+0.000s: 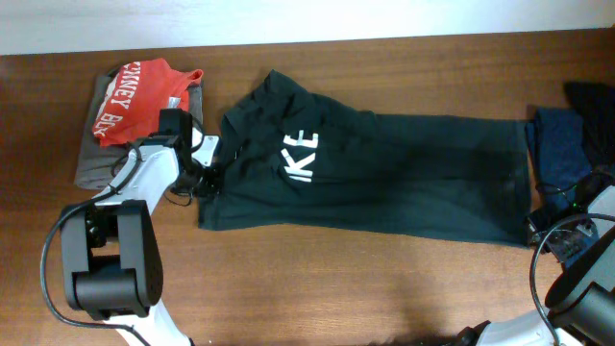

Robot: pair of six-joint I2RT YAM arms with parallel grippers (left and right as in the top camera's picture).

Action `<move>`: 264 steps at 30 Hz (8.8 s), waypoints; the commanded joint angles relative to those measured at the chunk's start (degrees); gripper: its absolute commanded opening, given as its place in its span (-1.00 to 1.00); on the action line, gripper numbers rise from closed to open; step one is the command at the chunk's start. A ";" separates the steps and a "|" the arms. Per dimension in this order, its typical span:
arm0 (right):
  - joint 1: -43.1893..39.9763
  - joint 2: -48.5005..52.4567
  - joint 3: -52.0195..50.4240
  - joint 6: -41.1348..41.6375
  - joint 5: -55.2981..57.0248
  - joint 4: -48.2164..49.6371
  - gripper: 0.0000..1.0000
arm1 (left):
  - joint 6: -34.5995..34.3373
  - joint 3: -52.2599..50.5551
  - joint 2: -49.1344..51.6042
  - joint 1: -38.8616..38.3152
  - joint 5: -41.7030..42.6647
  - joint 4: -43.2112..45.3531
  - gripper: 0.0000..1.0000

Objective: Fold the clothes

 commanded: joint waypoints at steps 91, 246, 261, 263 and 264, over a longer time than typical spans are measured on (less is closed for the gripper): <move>11.10 20.81 24.15 -10.25 -25.27 24.55 0.01 | 1.92 64.89 22.62 -18.21 1.31 -22.12 -0.99; 1.46 -0.24 26.40 -5.75 -17.22 -3.69 -0.92 | 2.12 63.63 19.39 -18.58 -14.73 -46.14 -0.65; 1.46 -0.24 26.40 -5.73 -17.22 -3.91 -0.92 | -0.50 46.07 19.56 -12.92 -5.95 -28.04 0.11; 1.46 -0.24 26.40 -5.73 -17.22 -3.91 -0.92 | -0.46 44.50 19.56 -12.13 -5.84 -25.09 0.11; 1.46 -0.24 26.40 -5.73 -17.22 -3.91 -0.92 | -0.48 44.11 19.56 -11.93 -5.73 -24.30 0.11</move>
